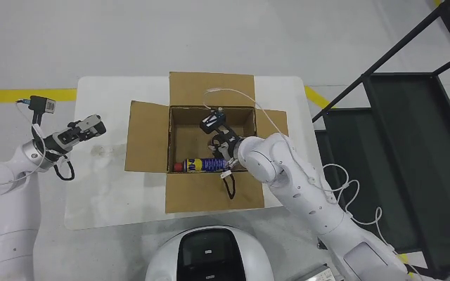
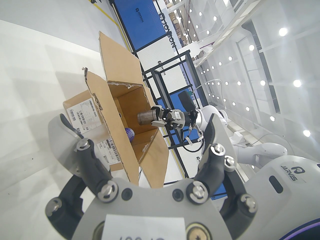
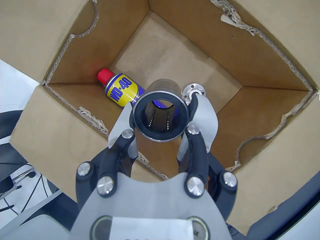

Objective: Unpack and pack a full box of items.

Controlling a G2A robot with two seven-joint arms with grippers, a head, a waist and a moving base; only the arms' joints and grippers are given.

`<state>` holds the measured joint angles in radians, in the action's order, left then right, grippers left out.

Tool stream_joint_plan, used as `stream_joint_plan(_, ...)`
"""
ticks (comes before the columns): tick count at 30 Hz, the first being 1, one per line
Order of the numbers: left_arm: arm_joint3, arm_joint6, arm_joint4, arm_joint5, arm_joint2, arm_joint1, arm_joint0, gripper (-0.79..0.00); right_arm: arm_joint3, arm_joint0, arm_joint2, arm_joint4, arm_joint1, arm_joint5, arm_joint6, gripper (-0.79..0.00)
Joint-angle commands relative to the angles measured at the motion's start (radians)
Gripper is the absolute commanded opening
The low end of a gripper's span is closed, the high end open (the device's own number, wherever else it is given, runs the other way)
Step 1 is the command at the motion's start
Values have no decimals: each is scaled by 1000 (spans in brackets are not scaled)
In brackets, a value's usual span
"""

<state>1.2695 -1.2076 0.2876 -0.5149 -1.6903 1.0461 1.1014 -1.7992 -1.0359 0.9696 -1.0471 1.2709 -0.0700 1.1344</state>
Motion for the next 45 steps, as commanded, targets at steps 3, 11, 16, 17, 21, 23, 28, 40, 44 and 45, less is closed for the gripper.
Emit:
stream_joint_plan(3, 0, 0, 0, 0, 0, 0, 0, 0, -3, -6, 10, -2, -1, -6, -5, -785)
stream_joint_plan(11, 0, 0, 0, 0, 0, 0, 0, 0, -3, -6, 10, -2, -1, -6, -5, -785)
stream_joint_plan(16, 0, 0, 0, 0, 0, 0, 0, 0, -3, -6, 10, -2, -1, -6, -5, -785)
stream_joint_plan(17, 0, 0, 0, 0, 0, 0, 0, 0, -3, -6, 10, -2, -1, -6, -5, -785)
stream_joint_plan(21, 0, 0, 0, 0, 0, 0, 0, 0, -3, -6, 10, -2, -1, -6, -5, -785)
stream_joint_plan(23, 0, 0, 0, 0, 0, 0, 0, 0, -3, -6, 10, -2, -1, -6, -5, -785)
stream_joint_plan(28, 0, 0, 0, 0, 0, 0, 0, 0, -3, -6, 10, -2, -1, -6, -5, -785)
stream_joint_plan(40, 0, 0, 0, 0, 0, 0, 0, 0, -55, -19, 49, -18, -11, 26, 40, -785)
stream_joint_plan(44, 0, 0, 0, 0, 0, 0, 0, 0, -143, -35, 152, 31, -30, 82, 148, -785)
stream_joint_plan(45, 0, 0, 0, 0, 0, 0, 0, 0, -156, -41, 188, 45, -35, 93, 168, -785)
